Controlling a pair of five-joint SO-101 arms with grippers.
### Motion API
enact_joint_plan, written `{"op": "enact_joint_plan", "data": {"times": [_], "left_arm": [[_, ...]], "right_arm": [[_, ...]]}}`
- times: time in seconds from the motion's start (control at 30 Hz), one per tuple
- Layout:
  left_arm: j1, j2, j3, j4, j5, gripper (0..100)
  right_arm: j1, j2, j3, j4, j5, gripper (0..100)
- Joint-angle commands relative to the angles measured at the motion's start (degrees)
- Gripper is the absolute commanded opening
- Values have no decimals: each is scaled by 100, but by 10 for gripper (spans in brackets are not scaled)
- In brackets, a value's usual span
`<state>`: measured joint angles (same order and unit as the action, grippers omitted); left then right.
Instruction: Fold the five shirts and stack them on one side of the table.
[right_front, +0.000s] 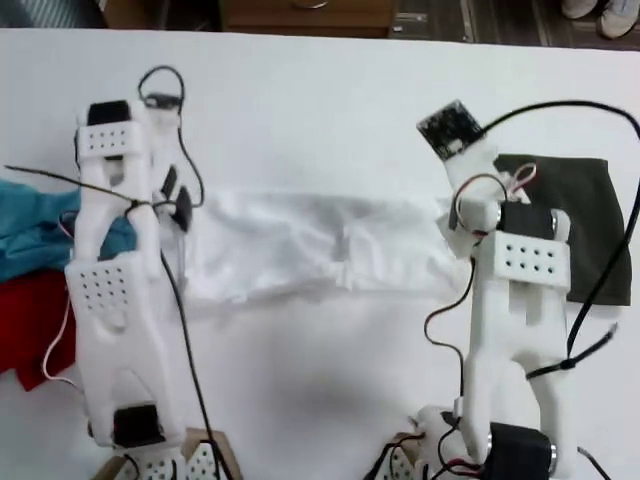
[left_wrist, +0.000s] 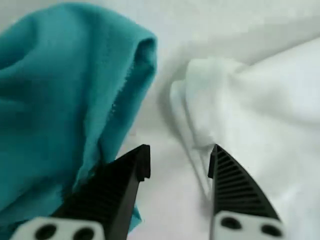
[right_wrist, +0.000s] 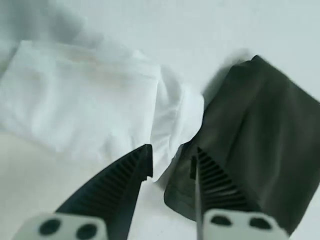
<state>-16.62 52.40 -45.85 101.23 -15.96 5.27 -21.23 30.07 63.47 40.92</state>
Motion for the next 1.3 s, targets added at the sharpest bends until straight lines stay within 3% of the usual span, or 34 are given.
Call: {"op": "enact_joint_plan", "data": {"times": [0.0,0.37,0.5,0.73,1.27], "left_arm": [[26,-510,330,105,18,221],[299,-1319,646,114,-149,221],[325,-1925,1051,97,-158,221],[167,-1837,1912,-141,299,221],[202,-1389,1912,-510,316,222]], "right_arm": [[66,-295,422,-347,-35,155],[22,-277,1846,-2202,-88,149],[22,-268,1908,-2334,-123,131],[22,-295,1908,-2404,-651,127],[22,-303,1908,-2404,-651,127]]}}
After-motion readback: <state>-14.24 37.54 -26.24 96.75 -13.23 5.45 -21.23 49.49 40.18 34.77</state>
